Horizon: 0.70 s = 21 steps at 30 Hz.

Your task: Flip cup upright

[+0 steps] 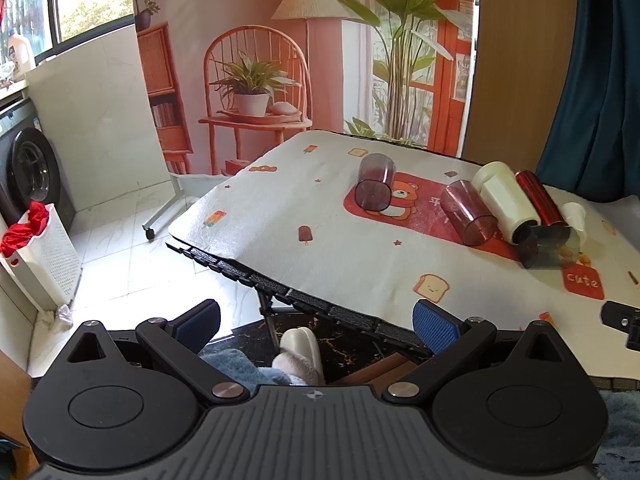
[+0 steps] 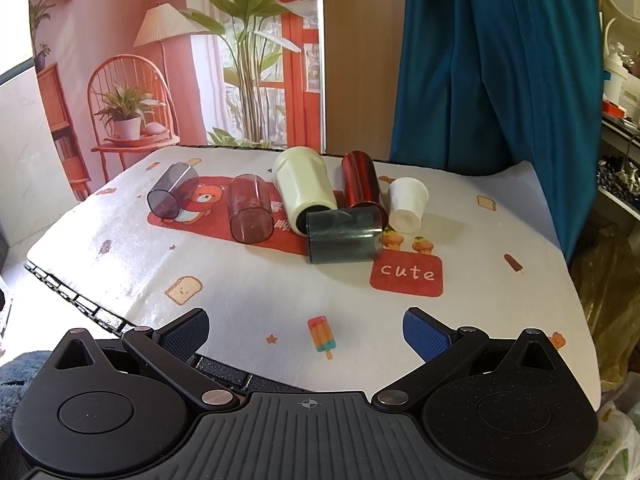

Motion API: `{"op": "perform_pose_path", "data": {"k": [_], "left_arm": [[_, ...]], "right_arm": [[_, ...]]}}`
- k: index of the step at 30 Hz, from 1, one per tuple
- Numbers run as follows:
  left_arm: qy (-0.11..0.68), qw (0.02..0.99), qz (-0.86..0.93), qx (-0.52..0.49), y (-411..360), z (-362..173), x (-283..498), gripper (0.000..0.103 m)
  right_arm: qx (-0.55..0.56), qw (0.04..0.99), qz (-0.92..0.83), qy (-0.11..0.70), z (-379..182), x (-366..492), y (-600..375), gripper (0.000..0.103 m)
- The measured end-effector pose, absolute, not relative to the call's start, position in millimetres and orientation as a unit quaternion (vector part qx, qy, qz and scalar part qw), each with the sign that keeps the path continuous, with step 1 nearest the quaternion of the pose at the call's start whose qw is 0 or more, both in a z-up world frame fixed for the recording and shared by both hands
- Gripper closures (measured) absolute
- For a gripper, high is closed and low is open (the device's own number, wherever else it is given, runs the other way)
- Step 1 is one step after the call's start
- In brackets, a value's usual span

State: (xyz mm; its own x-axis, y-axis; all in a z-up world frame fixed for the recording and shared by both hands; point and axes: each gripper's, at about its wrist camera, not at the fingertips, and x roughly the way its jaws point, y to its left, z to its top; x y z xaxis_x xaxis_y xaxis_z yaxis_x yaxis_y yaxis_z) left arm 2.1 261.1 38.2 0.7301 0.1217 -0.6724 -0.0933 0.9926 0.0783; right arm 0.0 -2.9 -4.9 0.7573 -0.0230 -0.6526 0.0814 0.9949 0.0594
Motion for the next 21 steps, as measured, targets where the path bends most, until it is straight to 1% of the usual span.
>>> {"op": "perform_pose_path", "data": {"k": [9,14,21], "left_arm": [[0.382,0.922,0.058,0.018,262.1,31.4,26.8,0.000],[0.406,0.912,0.057,0.006,258.0,23.8,51.8,0.000],[0.423,0.905,0.042,0.000,247.5,10.1,86.1,0.000]], "right_arm": [[0.028,0.939,-0.029,0.340,-6.1,14.1,-3.2,0.000],[0.027,0.940,-0.033,0.338,-7.0,31.1,-8.7,0.000],[0.030,0.936,-0.033,0.349,-20.7,58.9,-16.8,0.000]]}}
